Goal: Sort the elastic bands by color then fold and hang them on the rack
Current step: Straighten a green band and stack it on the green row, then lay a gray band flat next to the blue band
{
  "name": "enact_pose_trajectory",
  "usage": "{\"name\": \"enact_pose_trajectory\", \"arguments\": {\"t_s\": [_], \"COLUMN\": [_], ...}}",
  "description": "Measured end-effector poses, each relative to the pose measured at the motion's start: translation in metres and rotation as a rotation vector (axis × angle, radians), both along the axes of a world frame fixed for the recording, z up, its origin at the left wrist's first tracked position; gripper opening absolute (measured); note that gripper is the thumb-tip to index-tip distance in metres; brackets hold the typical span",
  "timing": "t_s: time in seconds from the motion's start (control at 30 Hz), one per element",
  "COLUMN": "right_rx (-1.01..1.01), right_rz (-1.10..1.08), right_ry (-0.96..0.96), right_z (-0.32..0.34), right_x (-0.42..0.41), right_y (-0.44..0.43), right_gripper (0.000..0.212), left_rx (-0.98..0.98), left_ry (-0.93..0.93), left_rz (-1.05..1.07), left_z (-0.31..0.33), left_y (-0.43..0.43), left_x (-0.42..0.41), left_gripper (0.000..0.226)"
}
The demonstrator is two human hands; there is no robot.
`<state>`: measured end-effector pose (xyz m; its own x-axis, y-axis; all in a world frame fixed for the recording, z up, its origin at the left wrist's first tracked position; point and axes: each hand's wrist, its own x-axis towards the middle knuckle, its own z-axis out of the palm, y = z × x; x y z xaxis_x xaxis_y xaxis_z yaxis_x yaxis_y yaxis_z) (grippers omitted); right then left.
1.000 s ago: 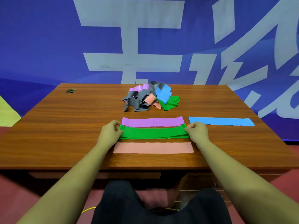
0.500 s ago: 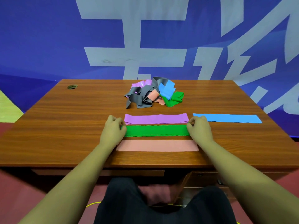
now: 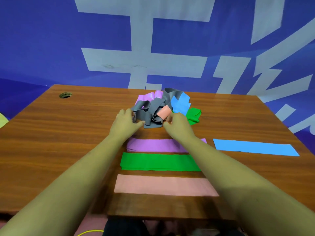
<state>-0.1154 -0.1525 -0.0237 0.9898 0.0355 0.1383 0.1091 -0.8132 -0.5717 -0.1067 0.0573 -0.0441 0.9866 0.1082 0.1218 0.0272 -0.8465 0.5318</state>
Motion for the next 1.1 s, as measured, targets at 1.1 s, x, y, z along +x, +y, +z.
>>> {"name": "enact_pose_trajectory", "arguments": {"t_s": [1.1], "right_rx": [0.362], "right_rz": [0.181], "right_ry": [-0.171], "right_z": [0.112], "right_x": [-0.013], "right_y": [0.001], "right_gripper": [0.006], "left_rx": [-0.589], "left_ry": [-0.479], "left_rz": [-0.077], "left_z": [0.124], "left_y": [0.007], "left_x": [-0.049], "left_gripper": [0.005]}}
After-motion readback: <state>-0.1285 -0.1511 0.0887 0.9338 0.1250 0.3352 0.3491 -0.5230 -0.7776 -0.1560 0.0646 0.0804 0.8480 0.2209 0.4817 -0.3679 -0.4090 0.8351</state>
